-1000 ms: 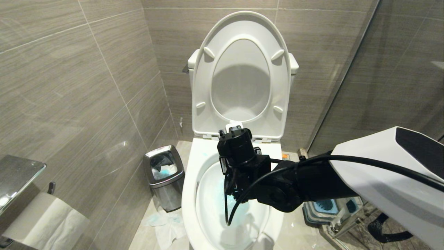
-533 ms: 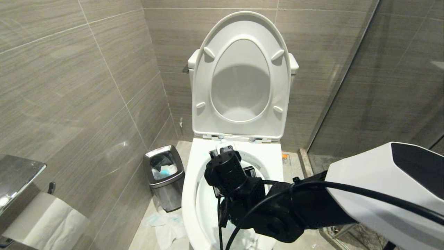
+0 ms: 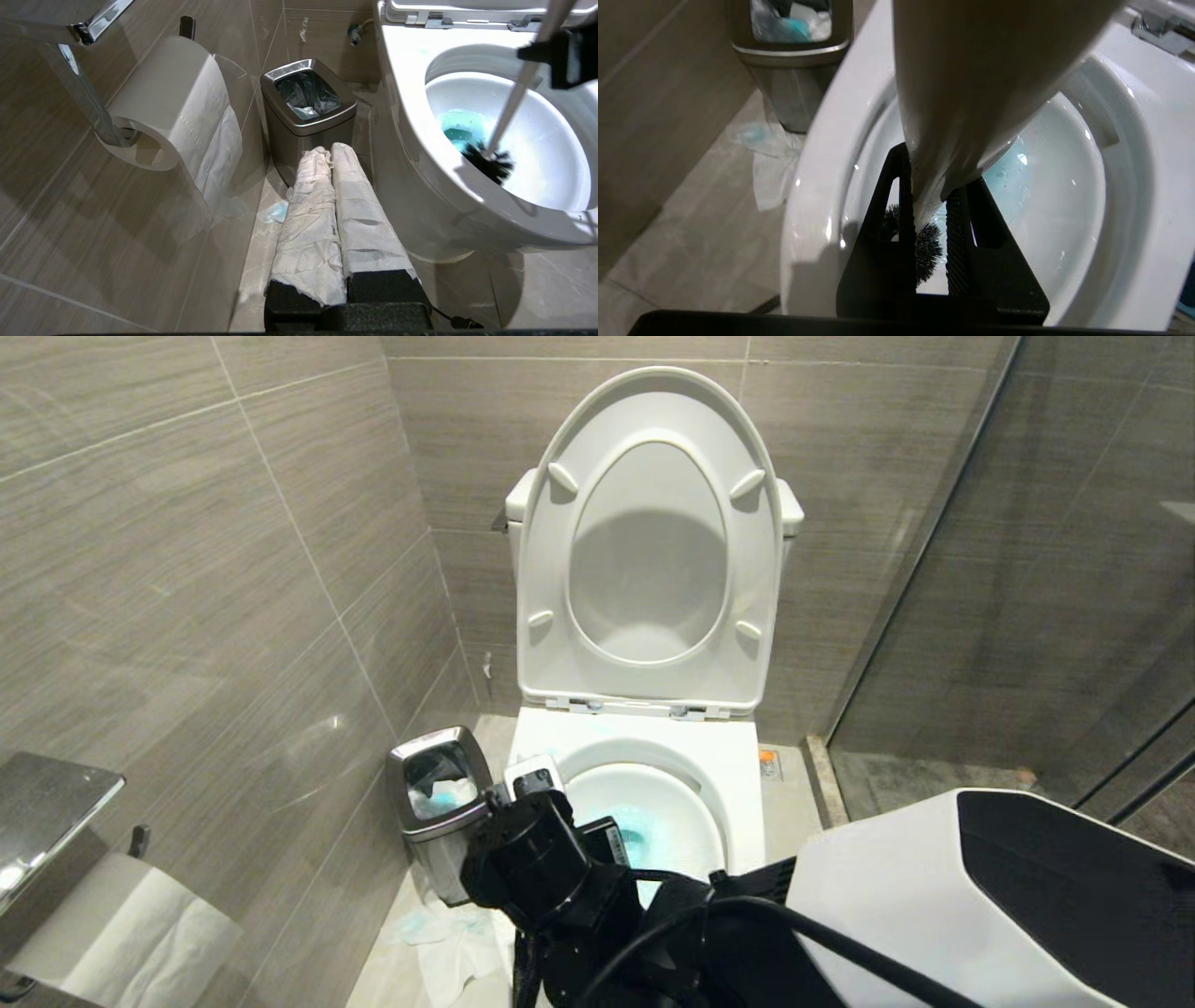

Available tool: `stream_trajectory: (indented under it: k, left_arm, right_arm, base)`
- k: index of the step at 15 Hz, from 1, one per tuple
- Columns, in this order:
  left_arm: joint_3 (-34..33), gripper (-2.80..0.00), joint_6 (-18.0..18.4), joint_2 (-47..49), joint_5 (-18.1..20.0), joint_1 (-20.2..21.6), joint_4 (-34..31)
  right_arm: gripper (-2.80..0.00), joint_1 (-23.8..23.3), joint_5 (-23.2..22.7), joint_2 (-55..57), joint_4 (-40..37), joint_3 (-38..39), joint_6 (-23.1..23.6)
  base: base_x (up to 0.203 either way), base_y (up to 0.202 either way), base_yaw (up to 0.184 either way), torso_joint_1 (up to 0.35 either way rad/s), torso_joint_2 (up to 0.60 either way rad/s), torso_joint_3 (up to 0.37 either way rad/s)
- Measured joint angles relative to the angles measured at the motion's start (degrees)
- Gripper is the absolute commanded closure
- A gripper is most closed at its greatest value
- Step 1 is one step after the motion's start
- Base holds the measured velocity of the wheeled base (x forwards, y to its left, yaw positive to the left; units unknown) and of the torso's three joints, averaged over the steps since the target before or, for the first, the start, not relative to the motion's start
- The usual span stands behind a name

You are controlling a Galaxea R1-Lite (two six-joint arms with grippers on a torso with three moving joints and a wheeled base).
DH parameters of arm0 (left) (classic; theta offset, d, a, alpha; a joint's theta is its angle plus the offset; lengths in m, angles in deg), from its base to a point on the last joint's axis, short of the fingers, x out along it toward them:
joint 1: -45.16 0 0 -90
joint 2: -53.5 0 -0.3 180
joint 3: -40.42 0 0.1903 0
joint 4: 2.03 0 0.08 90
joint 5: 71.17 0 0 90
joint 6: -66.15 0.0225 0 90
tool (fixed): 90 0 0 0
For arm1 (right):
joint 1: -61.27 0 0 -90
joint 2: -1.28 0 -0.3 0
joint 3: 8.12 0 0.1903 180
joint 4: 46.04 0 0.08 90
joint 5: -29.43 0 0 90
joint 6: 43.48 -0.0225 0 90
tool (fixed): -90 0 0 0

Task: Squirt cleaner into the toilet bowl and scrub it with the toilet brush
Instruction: Scrub the toilet bowl

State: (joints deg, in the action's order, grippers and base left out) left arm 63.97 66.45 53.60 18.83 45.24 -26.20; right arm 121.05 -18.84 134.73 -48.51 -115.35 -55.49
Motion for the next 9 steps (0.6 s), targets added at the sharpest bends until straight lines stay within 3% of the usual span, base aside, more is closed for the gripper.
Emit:
stream_trajectory:
  k: [5, 9]
  left_arm:
    - [0.00, 0.00, 0.00, 0.00, 0.00, 0.00, 0.01]
    - [0.00, 0.00, 0.00, 0.00, 0.00, 0.00, 0.01]
  right_arm:
    - [0.00, -1.96, 0.10, 6.96, -0.45, -14.73, 4.88]
    - [0.00, -6.16, 0.24, 11.63, -0.47, -23.42, 8.06]
  base:
    - [0.000, 0.000, 0.000, 0.000, 0.00, 0.000]
    - [0.000, 0.000, 0.000, 0.000, 0.00, 0.000]
